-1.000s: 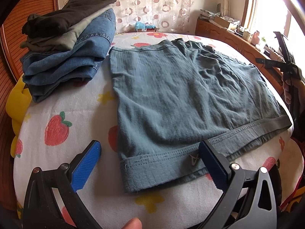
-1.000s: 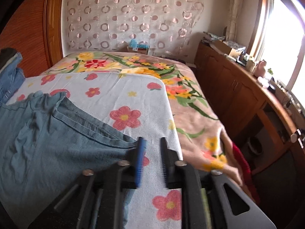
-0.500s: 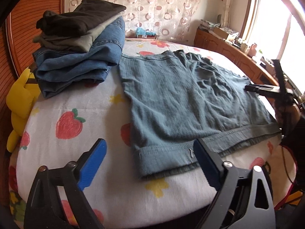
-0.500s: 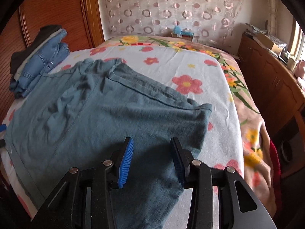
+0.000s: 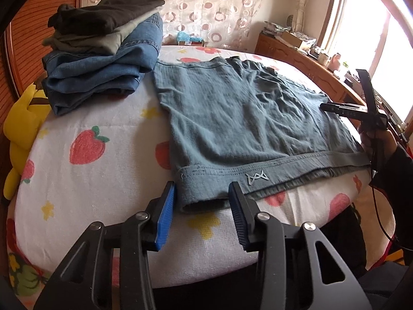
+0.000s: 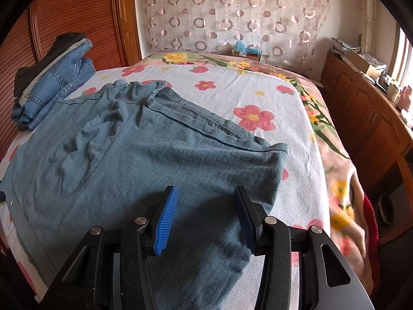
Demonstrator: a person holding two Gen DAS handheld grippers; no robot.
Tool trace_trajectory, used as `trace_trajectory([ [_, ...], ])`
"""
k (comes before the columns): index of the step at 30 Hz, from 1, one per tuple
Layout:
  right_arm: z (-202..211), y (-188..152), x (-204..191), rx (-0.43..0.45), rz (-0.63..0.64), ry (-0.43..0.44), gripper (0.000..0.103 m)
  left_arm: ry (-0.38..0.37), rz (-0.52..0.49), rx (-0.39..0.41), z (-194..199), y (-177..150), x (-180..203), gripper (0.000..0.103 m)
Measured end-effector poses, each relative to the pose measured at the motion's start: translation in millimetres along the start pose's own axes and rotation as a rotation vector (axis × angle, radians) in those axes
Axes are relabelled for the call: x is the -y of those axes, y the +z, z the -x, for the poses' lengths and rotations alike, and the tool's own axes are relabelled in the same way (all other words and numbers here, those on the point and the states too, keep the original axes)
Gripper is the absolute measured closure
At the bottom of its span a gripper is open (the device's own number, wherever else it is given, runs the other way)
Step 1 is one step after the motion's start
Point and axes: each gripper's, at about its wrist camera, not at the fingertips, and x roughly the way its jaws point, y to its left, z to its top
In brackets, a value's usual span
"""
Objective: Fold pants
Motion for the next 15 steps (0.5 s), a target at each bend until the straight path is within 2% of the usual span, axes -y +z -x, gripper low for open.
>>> trace_trajectory([
  [5, -10, 5, -4, -0.001, 0.003, -0.001, 0.052, -0.004, 0.007, 0.026, 5, 5, -6, 0.088],
  [8, -11, 6, -4, -0.001, 0.004, -0.003, 0.052, -0.011, -0.015, 0.057, 12, 11, 0, 0.093],
  [15, -13, 5, -4, 0.000, 0.004, -0.003, 0.051, -0.086, -0.069, 0.124, 22, 40, 30, 0.094],
])
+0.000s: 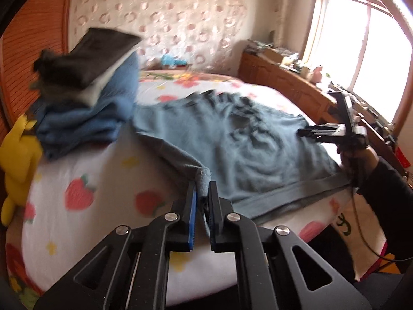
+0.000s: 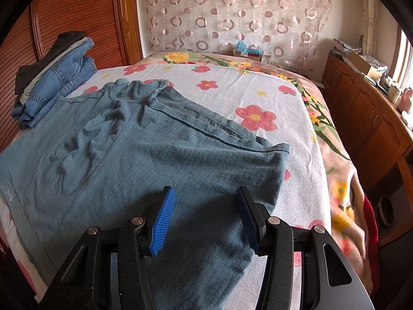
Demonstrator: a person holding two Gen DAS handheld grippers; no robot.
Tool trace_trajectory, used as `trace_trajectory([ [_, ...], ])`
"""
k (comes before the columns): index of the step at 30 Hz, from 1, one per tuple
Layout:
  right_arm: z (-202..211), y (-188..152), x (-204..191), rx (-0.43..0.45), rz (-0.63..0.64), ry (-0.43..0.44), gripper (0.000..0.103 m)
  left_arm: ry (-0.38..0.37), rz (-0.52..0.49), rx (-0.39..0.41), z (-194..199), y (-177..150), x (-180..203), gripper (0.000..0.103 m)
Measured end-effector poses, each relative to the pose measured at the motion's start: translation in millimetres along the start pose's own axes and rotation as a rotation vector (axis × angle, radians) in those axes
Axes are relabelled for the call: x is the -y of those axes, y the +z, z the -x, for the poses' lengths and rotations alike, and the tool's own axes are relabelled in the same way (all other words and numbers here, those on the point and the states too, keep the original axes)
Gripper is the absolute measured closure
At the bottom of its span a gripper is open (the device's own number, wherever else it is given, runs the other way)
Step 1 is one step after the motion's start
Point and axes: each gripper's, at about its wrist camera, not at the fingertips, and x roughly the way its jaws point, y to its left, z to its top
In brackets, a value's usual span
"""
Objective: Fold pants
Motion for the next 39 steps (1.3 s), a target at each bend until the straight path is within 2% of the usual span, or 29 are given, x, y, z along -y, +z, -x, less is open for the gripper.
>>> trace_trajectory([
  [5, -1, 0, 0, 0.000, -0.001, 0.000, 0.051, -0.038, -0.045, 0.029, -9, 23, 21, 0.094],
  [10, -2, 0, -1, 0.000, 0.002, -0.003, 0.051, -0.133, -0.059, 0.044, -14, 42, 42, 0.095],
  [15, -1, 1, 2, -0.001, -0.032, -0.013, 0.051, -0.166, -0.093, 0.041, -28, 54, 63, 0.095],
  [27, 52, -8, -6, 0.116, -0.083, 0.002, 0.051, -0.226, -0.159, 0.011, -64, 82, 100, 0.096],
  [31, 58, -19, -8, 0.116, -0.102, -0.005, 0.051, -0.176, -0.159, 0.014, -72, 80, 103, 0.095],
  [33, 58, -25, -10, 0.112, -0.111, 0.001, 0.051, -0.146, -0.155, 0.004, -73, 77, 100, 0.088],
  [34, 59, -26, -11, 0.110, -0.114, 0.001, 0.051, -0.142, -0.153, -0.001, -74, 75, 99, 0.081],
  [35, 59, -28, -12, 0.110, -0.117, 0.000, 0.051, -0.139, -0.151, -0.006, -73, 73, 96, 0.070],
  [36, 58, -29, -14, 0.109, -0.116, -0.001, 0.051, -0.136, -0.148, -0.006, -72, 72, 94, 0.064],
  [37, 60, -30, -16, 0.110, -0.115, -0.002, 0.051, -0.138, -0.143, -0.001, -71, 71, 92, 0.053],
  [39, 58, -31, -20, 0.110, -0.103, -0.012, 0.051, -0.146, -0.130, 0.013, -67, 69, 86, 0.049],
])
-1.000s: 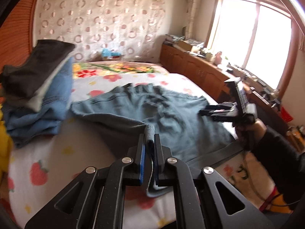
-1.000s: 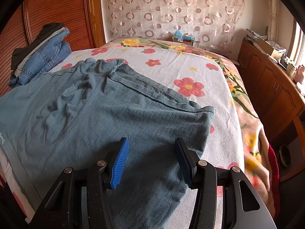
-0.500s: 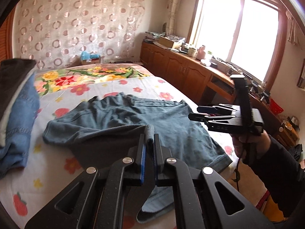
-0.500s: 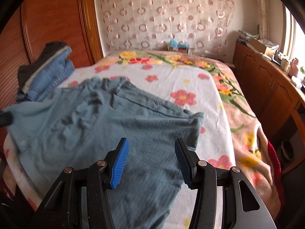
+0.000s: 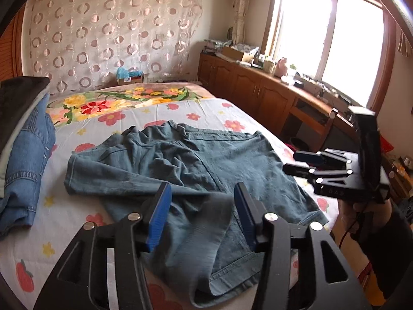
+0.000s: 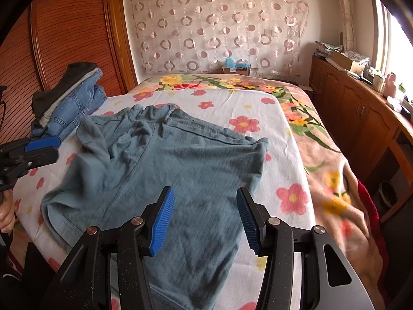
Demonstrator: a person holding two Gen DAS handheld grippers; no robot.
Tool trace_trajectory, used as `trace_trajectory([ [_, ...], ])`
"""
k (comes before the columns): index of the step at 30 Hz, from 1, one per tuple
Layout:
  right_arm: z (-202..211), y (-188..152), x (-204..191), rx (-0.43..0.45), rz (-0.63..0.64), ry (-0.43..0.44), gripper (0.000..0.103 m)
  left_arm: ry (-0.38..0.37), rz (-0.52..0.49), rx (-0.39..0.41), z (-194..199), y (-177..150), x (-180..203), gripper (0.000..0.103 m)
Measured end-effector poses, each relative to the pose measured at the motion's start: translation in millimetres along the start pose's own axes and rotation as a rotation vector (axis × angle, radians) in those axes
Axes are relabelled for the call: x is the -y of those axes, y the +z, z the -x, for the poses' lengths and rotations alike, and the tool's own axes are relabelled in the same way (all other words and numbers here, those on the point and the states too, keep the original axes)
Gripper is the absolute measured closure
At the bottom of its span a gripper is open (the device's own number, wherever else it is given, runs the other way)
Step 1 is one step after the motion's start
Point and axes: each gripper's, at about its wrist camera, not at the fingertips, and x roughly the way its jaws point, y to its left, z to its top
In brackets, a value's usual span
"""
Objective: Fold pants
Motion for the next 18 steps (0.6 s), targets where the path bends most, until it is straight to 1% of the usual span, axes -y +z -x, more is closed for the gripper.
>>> trace_trajectory([
  [2, -3, 0, -3, -0.005, -0.002, 0.003, 0.051, 0.019, 0.005, -0.011, 1, -5, -6, 0.040],
  [4, -5, 1, -5, -0.007, -0.007, 0.028, 0.051, 0.020, 0.012, -0.028, 1, -11, -13, 0.034],
  [6, -4, 3, -9, -0.004, -0.003, 0.051, 0.051, 0.036, 0.025, -0.065, -3, -22, -20, 0.034],
  [9, -6, 4, -17, 0.004, -0.001, 0.099, 0.051, 0.082, 0.037, -0.111, -8, -40, -29, 0.034],
  [10, -6, 3, -20, 0.006, 0.002, 0.113, 0.051, 0.089, 0.043, -0.124, -9, -46, -33, 0.034],
  [11, -8, 3, -24, 0.005, 0.007, 0.126, 0.055, 0.090, 0.047, -0.131, -10, -49, -34, 0.034],
  [12, -10, 4, -28, 0.003, 0.015, 0.138, 0.055, 0.093, 0.054, -0.142, -11, -53, -37, 0.034],
  [18, -20, 7, -41, -0.002, 0.048, 0.179, 0.056, 0.101, 0.062, -0.152, -13, -62, -44, 0.033],
])
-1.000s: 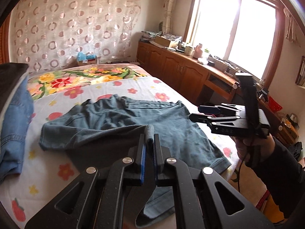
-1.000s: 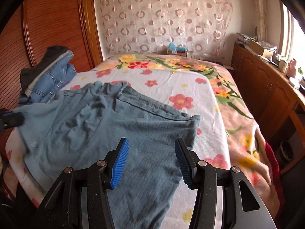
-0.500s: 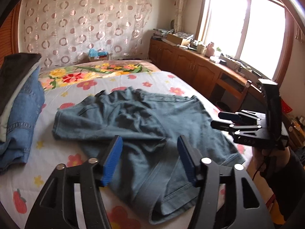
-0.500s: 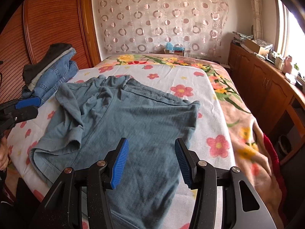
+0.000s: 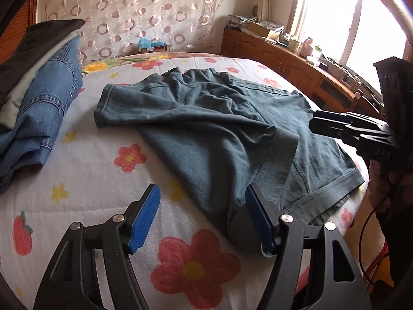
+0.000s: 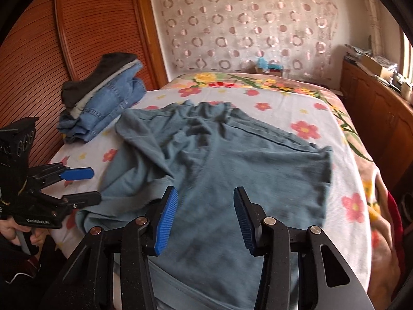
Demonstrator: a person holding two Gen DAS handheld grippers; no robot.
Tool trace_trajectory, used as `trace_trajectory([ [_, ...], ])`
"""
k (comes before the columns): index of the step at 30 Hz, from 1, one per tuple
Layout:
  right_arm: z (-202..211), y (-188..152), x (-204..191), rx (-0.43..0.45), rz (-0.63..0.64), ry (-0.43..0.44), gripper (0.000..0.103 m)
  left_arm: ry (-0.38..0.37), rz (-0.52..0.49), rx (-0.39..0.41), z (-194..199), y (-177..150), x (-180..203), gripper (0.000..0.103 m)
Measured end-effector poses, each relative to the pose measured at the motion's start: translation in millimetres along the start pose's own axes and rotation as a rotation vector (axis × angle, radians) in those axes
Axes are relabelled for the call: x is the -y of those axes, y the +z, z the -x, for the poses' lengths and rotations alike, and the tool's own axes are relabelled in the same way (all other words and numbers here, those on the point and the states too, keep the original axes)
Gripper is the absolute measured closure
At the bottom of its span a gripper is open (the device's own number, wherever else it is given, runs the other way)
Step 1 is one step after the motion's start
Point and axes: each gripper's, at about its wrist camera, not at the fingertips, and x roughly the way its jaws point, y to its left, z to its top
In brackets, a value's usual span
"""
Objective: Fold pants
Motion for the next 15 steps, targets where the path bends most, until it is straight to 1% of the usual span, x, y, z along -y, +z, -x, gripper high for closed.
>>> trace_trajectory([
  [2, -3, 1, -3, -0.002, 0.009, 0.009, 0.056, -0.003, 0.002, -0.016, -4, -1, 0, 0.033],
  [3, -4, 1, -3, -0.004, 0.012, 0.012, 0.056, 0.000, 0.001, -0.021, -7, -2, -1, 0.031],
  [4, -7, 2, -3, -0.006, 0.015, 0.013, 0.056, 0.005, -0.003, -0.017, -6, -3, 0, 0.022],
  [5, -9, 2, -4, -0.007, 0.018, 0.012, 0.056, 0.010, -0.004, -0.017, -7, -4, 0, 0.021],
  [11, -11, 5, -4, -0.010, 0.015, 0.021, 0.056, 0.026, -0.032, 0.000, -6, -7, 3, 0.021],
  [15, -17, 8, -9, -0.015, 0.024, 0.049, 0.066, 0.032, -0.028, 0.012, -5, -8, 3, 0.021],
])
